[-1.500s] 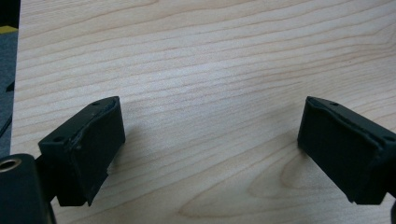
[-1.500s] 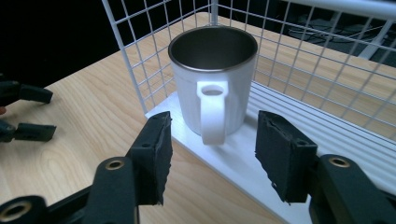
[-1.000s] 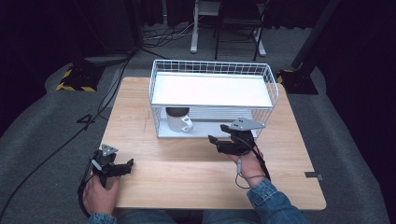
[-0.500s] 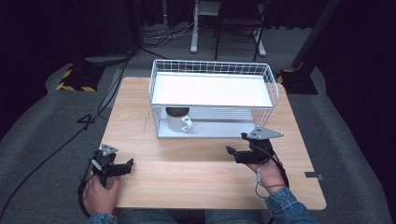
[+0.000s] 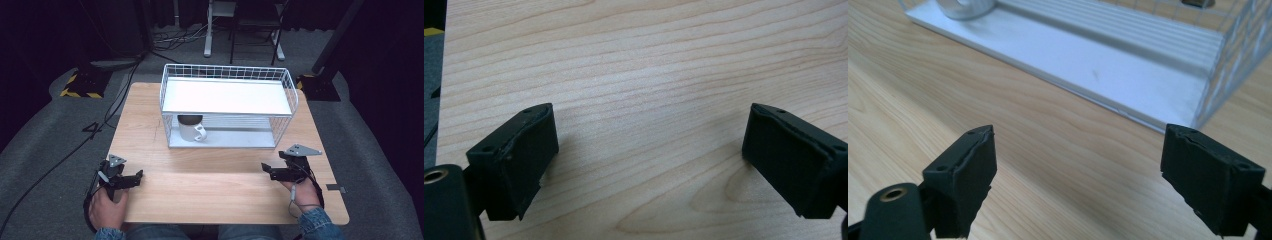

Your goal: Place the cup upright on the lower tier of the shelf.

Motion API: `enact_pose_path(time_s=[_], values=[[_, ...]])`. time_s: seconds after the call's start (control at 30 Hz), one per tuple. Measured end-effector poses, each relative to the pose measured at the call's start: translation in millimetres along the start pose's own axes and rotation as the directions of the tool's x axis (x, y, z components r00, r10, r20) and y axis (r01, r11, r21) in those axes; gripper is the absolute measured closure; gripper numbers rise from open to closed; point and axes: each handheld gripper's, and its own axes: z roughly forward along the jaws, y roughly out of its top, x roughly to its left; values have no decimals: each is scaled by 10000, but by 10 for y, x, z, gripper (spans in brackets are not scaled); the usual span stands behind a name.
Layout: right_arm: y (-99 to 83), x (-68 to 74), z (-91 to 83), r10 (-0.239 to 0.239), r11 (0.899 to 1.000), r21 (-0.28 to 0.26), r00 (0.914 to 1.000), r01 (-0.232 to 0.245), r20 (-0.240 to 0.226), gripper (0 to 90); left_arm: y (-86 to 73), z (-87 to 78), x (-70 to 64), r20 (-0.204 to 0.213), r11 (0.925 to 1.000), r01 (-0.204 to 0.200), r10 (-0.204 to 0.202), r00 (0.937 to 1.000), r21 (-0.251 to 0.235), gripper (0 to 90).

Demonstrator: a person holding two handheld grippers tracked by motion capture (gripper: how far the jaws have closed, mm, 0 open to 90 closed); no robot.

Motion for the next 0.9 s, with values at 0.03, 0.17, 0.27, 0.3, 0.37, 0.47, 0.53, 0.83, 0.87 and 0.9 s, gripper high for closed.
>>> enact_pose_path(time_s=[0.03,0.17,0.27,0.3,0.37,0.47,0.53,0.83,0.87,0.9], values=[[-33,-26,13,29,10000,48,10000,-29,69,150,0,1,0,-1,10000,1,-1,10000,-5,81],[-162,-119,63,113,9995,286,9996,-121,268,150,0,1,0,1,10000,4,-4,10000,-5,81],[-251,-174,98,247,9989,392,9989,-263,388,151,0,1,0,-1,10000,3,-3,10000,-5,81],[-276,-188,108,281,9987,417,9986,-299,438,151,0,1,0,-2,10000,1,-1,10000,-7,81],[-319,-208,129,222,9987,454,9982,-248,563,152,0,1,0,-1,10000,6,-6,10000,-7,81],[-381,-226,175,143,9981,593,9971,-188,747,152,0,0,0,-1,10000,-4,4,10000,4,81],[-421,-236,220,103,9962,853,9958,-180,904,148,0,0,0,0,10000,2,-2,10000,-1,81],[-505,-253,348,255,9924,1165,9929,-391,1160,0,0,1,0,-2,10000,8,-8,10000,-9,82],[-505,-252,347,280,9924,1161,9927,-416,1170,0,0,0,0,-2,10000,3,-3,10000,0,82],[-507,-252,346,304,9924,1151,9924,-442,1194,0,0,0,0,-3,10000,4,-4,10000,-3,82]])
